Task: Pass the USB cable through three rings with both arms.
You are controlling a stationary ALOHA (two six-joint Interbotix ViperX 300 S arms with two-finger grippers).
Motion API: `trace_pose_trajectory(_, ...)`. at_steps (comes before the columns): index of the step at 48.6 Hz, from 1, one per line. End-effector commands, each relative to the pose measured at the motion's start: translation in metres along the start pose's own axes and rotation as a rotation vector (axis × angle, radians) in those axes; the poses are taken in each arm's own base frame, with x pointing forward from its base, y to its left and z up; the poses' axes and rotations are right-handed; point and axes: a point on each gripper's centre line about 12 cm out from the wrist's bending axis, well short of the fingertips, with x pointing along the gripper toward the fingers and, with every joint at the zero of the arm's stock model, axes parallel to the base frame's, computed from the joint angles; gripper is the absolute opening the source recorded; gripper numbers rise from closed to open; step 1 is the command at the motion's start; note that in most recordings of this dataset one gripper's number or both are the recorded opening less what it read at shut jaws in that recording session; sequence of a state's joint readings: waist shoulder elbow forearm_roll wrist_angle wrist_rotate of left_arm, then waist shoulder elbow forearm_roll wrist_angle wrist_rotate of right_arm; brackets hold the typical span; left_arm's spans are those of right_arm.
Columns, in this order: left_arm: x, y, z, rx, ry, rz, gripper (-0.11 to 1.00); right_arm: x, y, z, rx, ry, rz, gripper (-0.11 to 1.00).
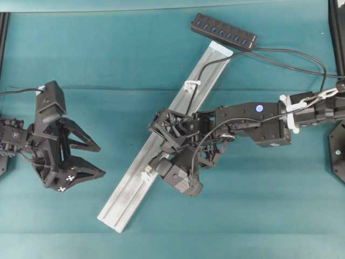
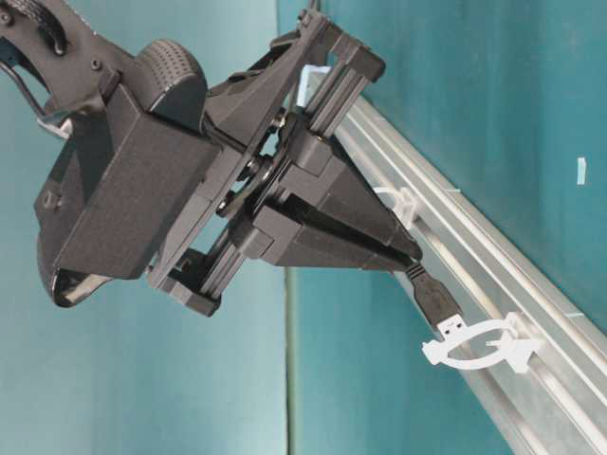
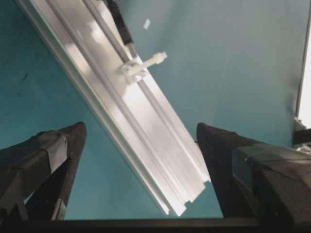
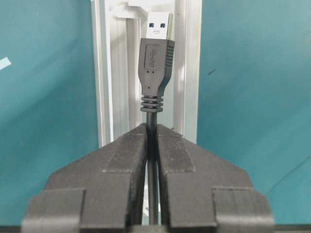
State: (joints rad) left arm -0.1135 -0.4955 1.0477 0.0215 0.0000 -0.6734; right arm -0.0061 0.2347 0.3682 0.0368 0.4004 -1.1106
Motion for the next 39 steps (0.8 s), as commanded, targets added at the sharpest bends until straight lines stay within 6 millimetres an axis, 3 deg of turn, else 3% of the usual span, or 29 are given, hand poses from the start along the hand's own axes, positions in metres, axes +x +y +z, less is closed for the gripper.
trace_pose_trajectory(1, -0.001, -0.004, 0.004, 0.005, -0.012, -0.012, 0.98, 0.002, -0.001, 0.002, -0.016, -0.004, -0.005, 0.06)
trace_pose_trajectory(39, -0.001, -0.005, 0.005, 0.006, -0.018, -0.017, 0.98, 0.008, -0.001, 0.017, -0.025, -0.032, -0.016, 0.06)
